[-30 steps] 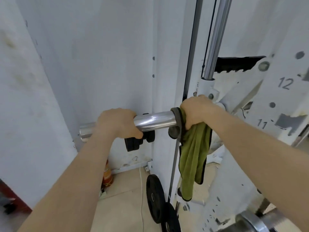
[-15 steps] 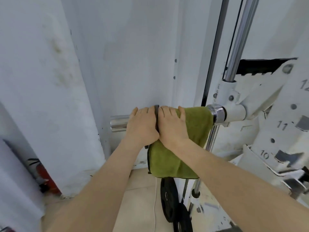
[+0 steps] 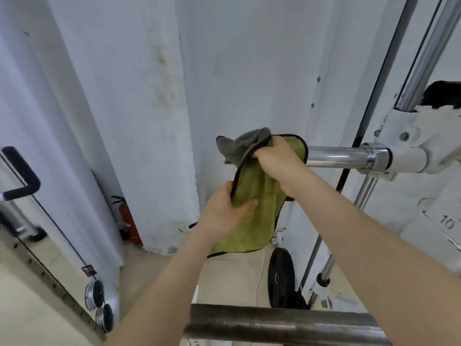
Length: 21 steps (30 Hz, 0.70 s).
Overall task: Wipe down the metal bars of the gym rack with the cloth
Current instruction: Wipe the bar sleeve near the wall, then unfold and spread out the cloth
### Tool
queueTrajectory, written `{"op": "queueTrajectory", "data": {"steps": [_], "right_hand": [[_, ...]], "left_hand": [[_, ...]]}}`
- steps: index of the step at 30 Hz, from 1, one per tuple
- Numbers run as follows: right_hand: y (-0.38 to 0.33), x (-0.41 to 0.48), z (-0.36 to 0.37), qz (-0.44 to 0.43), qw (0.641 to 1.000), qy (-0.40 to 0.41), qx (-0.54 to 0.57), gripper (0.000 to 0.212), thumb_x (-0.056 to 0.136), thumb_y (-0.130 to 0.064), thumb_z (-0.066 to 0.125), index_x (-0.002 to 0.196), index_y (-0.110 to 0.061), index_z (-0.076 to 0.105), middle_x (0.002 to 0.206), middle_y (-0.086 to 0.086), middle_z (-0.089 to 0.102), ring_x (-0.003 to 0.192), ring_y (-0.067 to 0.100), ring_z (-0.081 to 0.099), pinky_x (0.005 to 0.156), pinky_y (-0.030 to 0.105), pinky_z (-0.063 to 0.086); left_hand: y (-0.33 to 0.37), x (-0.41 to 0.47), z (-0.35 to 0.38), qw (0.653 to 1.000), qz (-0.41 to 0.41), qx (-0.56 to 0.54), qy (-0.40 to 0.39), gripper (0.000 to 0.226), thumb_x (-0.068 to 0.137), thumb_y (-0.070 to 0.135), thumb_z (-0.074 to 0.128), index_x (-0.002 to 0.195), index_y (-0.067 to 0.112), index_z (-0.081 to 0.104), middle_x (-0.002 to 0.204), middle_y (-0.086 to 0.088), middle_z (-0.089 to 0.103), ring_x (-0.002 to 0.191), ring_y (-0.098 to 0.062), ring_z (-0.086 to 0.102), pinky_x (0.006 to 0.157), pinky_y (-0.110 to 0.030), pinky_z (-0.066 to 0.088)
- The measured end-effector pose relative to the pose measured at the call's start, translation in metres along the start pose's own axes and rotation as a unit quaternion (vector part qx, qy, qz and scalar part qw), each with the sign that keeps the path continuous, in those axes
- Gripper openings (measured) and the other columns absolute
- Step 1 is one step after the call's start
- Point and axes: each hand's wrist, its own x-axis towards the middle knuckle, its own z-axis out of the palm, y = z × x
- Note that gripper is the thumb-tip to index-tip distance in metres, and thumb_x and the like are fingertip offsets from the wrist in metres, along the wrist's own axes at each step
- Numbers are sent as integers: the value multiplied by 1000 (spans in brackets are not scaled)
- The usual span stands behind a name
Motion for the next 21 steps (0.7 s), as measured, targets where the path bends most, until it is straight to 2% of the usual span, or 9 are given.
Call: {"op": "queueTrajectory", "data": {"steps": [3, 5, 8, 11, 13, 15, 18, 19, 21], "right_hand": [[-3, -5, -2, 44, 998, -45, 32, 6, 88, -12, 58, 90, -13, 63, 88, 9, 68, 83, 24, 66, 71, 33, 57], [4, -7, -4, 60, 996, -54, 47, 15, 86, -19, 63, 94, -7, 66, 90, 13, 71, 81, 24, 70, 73, 35, 59], [27, -12, -11, 95, 992, -87, -3, 36, 83, -44, 68, 96, -10, 70, 94, 10, 75, 81, 18, 73, 71, 32, 60], [53, -21, -28, 159, 977, -111, -91, 66, 80, -73, 52, 98, -12, 68, 91, 7, 72, 80, 19, 71, 63, 30, 58], [69, -30, -44, 160, 973, -87, -141, 72, 86, -74, 37, 95, -9, 65, 82, 7, 66, 65, 17, 61, 55, 25, 49], [81, -43, -59, 182, 965, -122, -147, 88, 85, -79, 24, 86, -3, 67, 72, 10, 63, 55, 18, 54, 53, 24, 45], [94, -54, -75, 230, 945, -232, -21, 103, 76, -88, 18, 91, -2, 73, 77, 12, 70, 66, 21, 65, 63, 27, 52], [96, -55, -77, 234, 941, -239, 47, 97, 78, -86, 23, 95, -5, 73, 81, 12, 71, 72, 22, 67, 66, 29, 54], [98, -56, -79, 227, 928, -220, 196, 66, 86, -71, 46, 96, -10, 69, 85, 9, 68, 74, 21, 65, 66, 29, 52]], "left_hand": [[8, -18, -11, 991, -30, -122, -44, 31, 88, 42, 65, 109, 21, 65, 101, 0, 74, 95, -20, 70, 92, -45, 54], [20, -29, -18, 976, -52, -198, -72, 38, 85, 42, 67, 113, 16, 66, 102, -3, 75, 95, -20, 71, 90, -40, 55], [39, -34, -17, 953, -64, -296, -28, 44, 86, 47, 62, 110, 10, 69, 102, -9, 74, 96, -23, 71, 85, -35, 56], [56, -34, -10, 935, -69, -345, 46, 35, 88, 38, 65, 98, 5, 72, 94, -15, 72, 89, -30, 68, 85, -40, 54], [62, -34, -6, 919, -34, -386, 72, 26, 87, 26, 68, 97, 3, 71, 92, -14, 70, 89, -27, 66, 85, -38, 55], [71, -35, -2, 918, 12, -388, 85, 20, 83, 22, 71, 93, 5, 74, 94, -10, 72, 92, -22, 67, 87, -35, 55], [94, -38, 7, 915, 48, -380, 129, 20, 81, 32, 69, 83, 14, 78, 96, -4, 74, 99, -18, 68, 90, -33, 52], [100, -40, 8, 910, 49, -385, 145, 24, 86, 36, 65, 83, 16, 77, 98, -3, 73, 102, -17, 66, 92, -34, 51], [111, -44, 13, 902, 44, -391, 178, 32, 94, 42, 55, 82, 19, 75, 99, -1, 73, 103, -13, 66, 91, -34, 51]]}}
